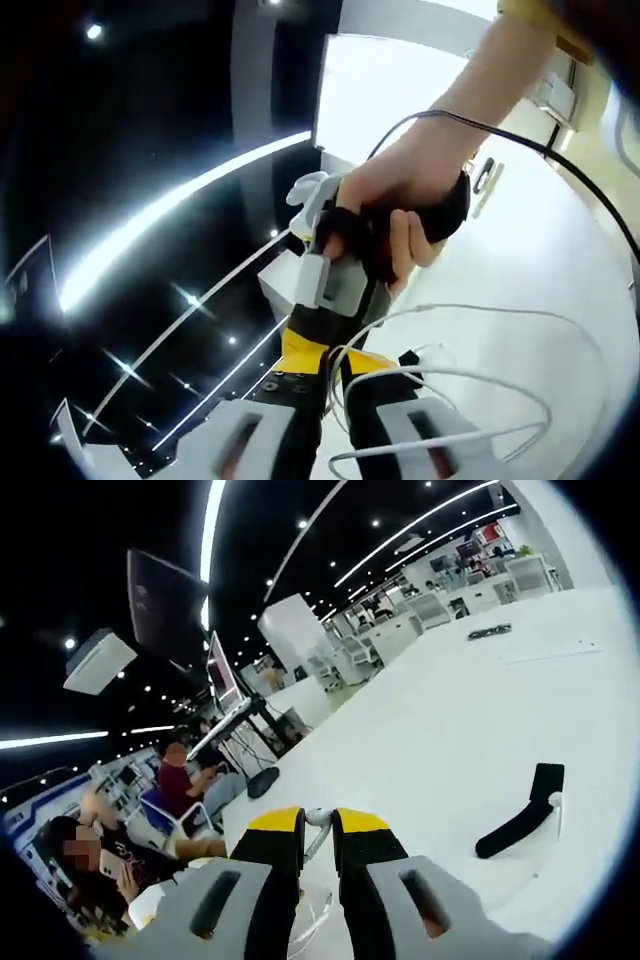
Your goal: Peel open the Velcro strap on the desktop, arrange the wired earphones neatly onto it, and close the Velcro strap to secure them.
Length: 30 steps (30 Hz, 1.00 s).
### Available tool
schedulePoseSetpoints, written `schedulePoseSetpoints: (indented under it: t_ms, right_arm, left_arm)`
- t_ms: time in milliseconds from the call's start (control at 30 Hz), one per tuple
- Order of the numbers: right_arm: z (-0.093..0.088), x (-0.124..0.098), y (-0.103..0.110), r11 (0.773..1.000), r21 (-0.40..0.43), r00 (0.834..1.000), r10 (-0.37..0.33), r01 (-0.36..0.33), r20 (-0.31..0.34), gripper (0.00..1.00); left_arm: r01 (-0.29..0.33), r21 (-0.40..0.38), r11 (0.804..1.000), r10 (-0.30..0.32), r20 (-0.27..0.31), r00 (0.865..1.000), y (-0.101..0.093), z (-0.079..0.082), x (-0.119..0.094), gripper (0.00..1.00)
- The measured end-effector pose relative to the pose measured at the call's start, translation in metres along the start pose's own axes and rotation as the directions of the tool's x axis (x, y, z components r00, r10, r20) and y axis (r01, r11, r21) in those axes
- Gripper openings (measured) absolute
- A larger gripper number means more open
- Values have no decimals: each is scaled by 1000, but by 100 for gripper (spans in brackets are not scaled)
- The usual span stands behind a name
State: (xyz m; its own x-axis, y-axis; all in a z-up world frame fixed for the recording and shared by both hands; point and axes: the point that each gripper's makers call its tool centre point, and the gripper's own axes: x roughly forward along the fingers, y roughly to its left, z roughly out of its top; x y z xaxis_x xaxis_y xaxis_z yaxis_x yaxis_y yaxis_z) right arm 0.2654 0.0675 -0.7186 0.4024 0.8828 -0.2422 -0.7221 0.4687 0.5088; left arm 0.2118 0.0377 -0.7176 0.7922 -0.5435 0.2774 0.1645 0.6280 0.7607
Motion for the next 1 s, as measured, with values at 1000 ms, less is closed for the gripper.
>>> schedulePoseSetpoints:
  t_ms: [1000]
  right_arm:
    - [-2, 4, -9, 999, -25, 999, -20, 20, -36, 14]
  left_arm:
    - [21, 49, 999, -21, -5, 1000, -7, 2, 1, 9]
